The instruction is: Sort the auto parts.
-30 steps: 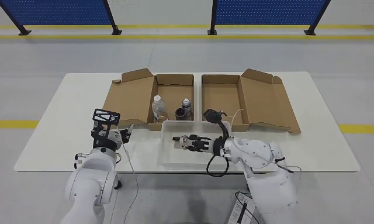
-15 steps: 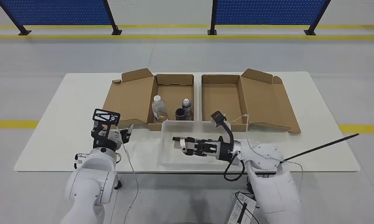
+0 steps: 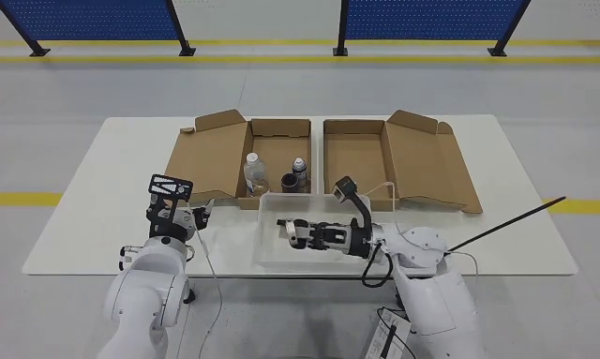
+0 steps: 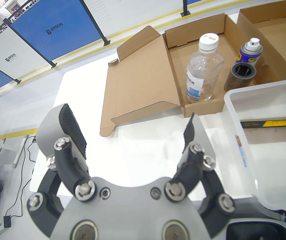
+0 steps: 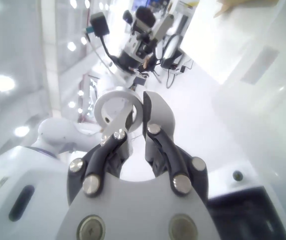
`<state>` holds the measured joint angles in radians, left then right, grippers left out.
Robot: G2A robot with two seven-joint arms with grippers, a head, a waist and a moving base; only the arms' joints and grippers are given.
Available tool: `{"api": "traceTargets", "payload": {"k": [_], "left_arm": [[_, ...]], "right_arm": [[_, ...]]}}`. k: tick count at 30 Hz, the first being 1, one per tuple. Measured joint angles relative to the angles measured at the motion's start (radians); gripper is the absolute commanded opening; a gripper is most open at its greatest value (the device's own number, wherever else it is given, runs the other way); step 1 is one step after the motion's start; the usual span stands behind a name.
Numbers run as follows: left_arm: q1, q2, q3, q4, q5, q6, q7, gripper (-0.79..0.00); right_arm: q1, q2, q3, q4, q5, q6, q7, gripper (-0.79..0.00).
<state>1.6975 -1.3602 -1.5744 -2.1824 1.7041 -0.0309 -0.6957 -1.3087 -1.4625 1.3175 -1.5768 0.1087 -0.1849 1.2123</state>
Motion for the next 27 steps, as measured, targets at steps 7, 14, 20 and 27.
{"api": "traceTargets", "payload": {"k": [7,14,20,27], "left_arm": [[0.000,0.000,0.000,0.000,0.000,0.000,0.000,0.000],[0.000,0.000,0.000,0.000,0.000,0.000,0.000,0.000],[0.000,0.000,0.000,0.000,0.000,0.000,0.000,0.000],[0.000,0.000,0.000,0.000,0.000,0.000,0.000,0.000]], "right_arm": [[0.031,0.017,0.015,-0.040,-0.087,0.029,-0.090,-0.785],[0.061,0.040,0.045,-0.179,-0.378,0.184,-0.217,-0.785],[0.105,0.059,0.049,-0.241,-0.639,0.327,-0.272,-0.785],[0.211,0.075,-0.023,-0.237,-1.080,0.487,-0.250,-0.785]]}}
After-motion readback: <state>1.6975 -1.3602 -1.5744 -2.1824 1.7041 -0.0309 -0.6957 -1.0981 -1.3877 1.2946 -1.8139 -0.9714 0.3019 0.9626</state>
